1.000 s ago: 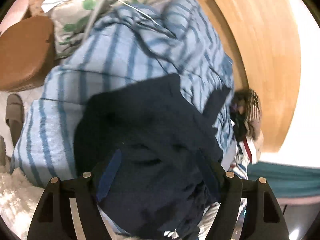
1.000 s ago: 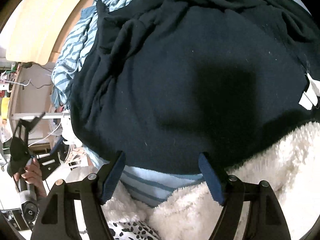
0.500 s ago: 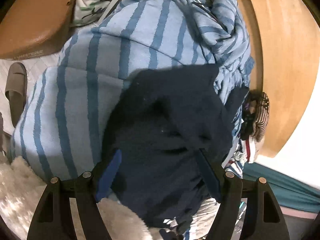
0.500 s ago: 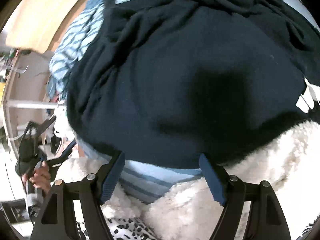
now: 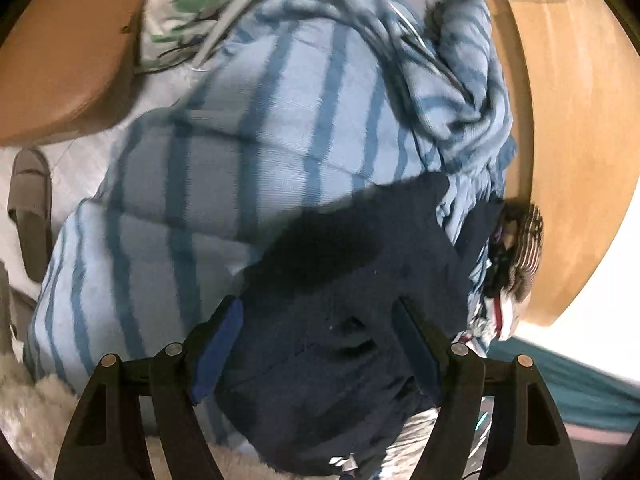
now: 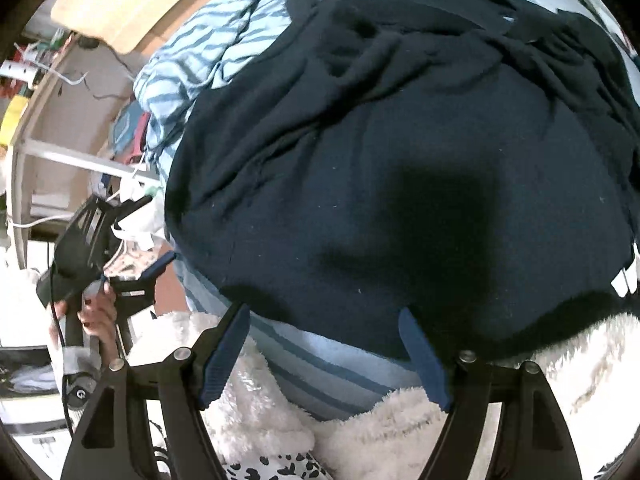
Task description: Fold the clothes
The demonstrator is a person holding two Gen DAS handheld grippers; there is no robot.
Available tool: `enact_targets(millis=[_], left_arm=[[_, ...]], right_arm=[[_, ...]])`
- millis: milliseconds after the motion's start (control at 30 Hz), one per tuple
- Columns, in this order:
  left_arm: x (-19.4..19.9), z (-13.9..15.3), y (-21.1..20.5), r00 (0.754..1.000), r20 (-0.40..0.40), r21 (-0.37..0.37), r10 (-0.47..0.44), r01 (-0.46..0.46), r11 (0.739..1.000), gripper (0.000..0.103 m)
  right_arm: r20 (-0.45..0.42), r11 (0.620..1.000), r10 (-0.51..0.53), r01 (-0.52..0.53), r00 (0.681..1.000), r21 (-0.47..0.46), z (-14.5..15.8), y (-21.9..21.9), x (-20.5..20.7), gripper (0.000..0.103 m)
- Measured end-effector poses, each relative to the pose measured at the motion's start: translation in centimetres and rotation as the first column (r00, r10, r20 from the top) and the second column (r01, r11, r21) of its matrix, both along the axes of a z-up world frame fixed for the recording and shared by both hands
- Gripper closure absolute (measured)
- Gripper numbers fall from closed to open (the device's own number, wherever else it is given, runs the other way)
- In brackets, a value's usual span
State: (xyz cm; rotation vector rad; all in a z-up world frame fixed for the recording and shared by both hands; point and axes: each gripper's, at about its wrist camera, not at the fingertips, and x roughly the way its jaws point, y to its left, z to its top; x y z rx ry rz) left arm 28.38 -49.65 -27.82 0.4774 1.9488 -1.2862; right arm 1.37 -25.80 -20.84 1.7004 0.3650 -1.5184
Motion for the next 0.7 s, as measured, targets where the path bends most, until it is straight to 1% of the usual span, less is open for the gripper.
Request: enact_targets(millis=[33, 100, 133, 167, 200, 233, 267, 333, 367, 433, 500, 567, 700], left_arm=[[-0.6, -0.2, -0.3, 1.0, 0.006, -0.003, -0.018, 0.018, 1.0, 0.026], [-1.9, -0.5, -0.8, 0.998, 0.027, -0.011, -0.064, 0.064, 0.998, 0.035], [-2.8, -0.6, -1.1, 0.994, 0.043, -0.02, -0.097, 0.098, 0.995, 0.043], [-3.6, -0.6, -1.3, 0.989, 0.055, -0.029, -0.134, 0.135, 0.99, 0.055], [-4.4, -0.7, -1.5, 0.982, 0.061, -0.04, -0.177, 0.18, 0.983, 0.063], [-4.8, -0.8, -1.4, 0.979, 0.067, -0.048, -0.191, 0.194, 0.98, 0.084], [-5.2, -0.9, -1.4, 0.976, 0.072, -0.055, -0.203, 0.208, 0.977, 0.1], [-3.6, -0.7, -1.1, 0.984, 0.139, -0.064, -0.109, 0.119, 0.991, 0.1], [-2.4, -0.1, -0.8, 0.986, 0.156, -0.091, -0.056, 0.071, 0.993, 0.1], [0.2, 1.0, -0.3, 0.981, 0.186, -0.149, 0.053, -0.025, 0.988, 0.1], [2.1, 1.8, 0.4, 0.977, 0.186, -0.179, 0.107, -0.074, 0.981, 0.1], [2.6, 1.7, 0.7, 0.977, 0.165, -0.166, 0.135, -0.108, 0.98, 0.1], [4.3, 1.0, 1.8, 0.974, 0.087, -0.11, 0.208, -0.198, 0.974, 0.1]], right_arm=[[0.001, 1.0, 0.006, -0.006, 1.0, 0.006, -0.2, -0.2, 0.1, 0.023], [0.004, 1.0, 0.019, -0.019, 1.0, 0.019, -0.7, -0.6, 0.4, 0.023], [0.006, 0.999, 0.023, -0.024, 1.0, 0.028, -0.9, -0.7, 0.5, 0.023], [0.008, 0.999, 0.024, -0.025, 1.0, 0.04, -1.3, -0.6, 0.6, 0.023], [0.01, 0.998, 0.024, -0.025, 1.0, 0.052, -1.7, -0.6, 0.6, 0.023], [0.013, 0.998, 0.022, -0.023, 1.0, 0.06, -2.0, -0.6, 0.7, 0.023], [0.016, 0.998, 0.02, -0.021, 1.0, 0.065, -2.2, -0.6, 0.7, 0.023], [0.016, 0.998, 0.013, -0.014, 1.0, 0.067, -2.3, -0.5, 0.8, 0.023], [0.015, 0.998, 0.009, -0.01, 1.0, 0.066, -2.2, -0.4, 0.8, 0.023], [0.011, 0.998, 0.003, -0.003, 1.0, 0.064, -2.1, -0.3, 0.9, 0.023], [-0.003, 0.998, -0.003, 0.003, 1.0, 0.06, -1.8, -0.1, 0.8, 0.023], [-0.005, 0.998, -0.005, 0.006, 1.0, 0.055, -1.7, -0.1, 0.8, 0.023], [0.002, 0.999, -0.002, 0.002, 1.0, 0.047, -1.6, 0.3, 1.0, 0.023]])
